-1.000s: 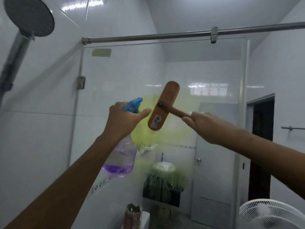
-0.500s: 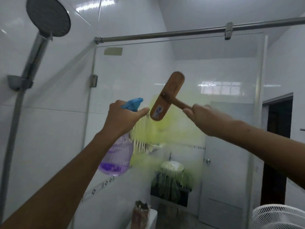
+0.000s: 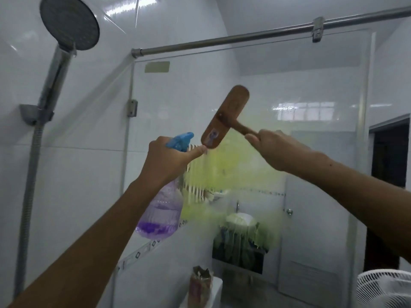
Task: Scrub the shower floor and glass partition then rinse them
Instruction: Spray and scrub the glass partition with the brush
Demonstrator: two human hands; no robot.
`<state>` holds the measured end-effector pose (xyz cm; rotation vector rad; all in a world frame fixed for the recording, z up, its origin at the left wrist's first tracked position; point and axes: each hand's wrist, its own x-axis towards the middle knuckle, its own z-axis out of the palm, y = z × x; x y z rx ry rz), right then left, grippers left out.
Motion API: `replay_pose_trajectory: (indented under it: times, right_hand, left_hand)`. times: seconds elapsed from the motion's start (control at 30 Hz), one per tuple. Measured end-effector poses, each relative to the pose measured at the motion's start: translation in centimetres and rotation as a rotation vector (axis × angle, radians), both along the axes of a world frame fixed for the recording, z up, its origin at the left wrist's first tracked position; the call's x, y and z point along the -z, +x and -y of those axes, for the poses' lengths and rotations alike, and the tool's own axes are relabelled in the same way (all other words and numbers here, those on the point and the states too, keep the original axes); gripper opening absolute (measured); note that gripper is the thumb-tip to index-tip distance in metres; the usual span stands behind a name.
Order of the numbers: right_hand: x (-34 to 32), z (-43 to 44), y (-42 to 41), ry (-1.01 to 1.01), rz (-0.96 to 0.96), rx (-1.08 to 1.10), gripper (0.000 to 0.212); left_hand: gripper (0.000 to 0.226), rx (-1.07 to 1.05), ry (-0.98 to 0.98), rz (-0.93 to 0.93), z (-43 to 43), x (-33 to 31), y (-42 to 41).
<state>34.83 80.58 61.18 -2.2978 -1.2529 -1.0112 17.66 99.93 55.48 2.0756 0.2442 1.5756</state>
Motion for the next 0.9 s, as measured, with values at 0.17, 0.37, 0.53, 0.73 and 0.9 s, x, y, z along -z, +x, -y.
replay_pose_trajectory:
  times: [0.17, 0.37, 0.53, 0.73, 0.9]
  right_hand:
    - [1.4, 0.0, -0.6, -0.08, 0.085, 0.044, 0.045]
    - [-1.5, 1.5, -0.3, 0.164, -0.032, 0.011, 0.047]
    - [3.5, 1.6, -0.5, -0.181, 0.097, 0.084, 0.046]
    - [-0.7, 3.0, 0.6, 0.136, 0.015, 0.048, 0.05]
    - [1.5, 2.0, -0.7, -0.15, 0.099, 0.141, 0.049]
  left_hand:
    - [0.062, 0.017, -0.021, 0.006, -0.7, 0.5, -0.1]
    - [0.05, 0.027, 0.031, 0.015, -0.1, 0.7, 0.5]
    - [0.054, 0.079, 0.044, -0.026, 0.0, 1.1, 0.9]
    - [0.044, 0.131, -0.005, -0.003, 0.3, 1.7, 2.0]
    - [0.052, 0.131, -0.042, -0.018, 0.4, 1.7, 2.6]
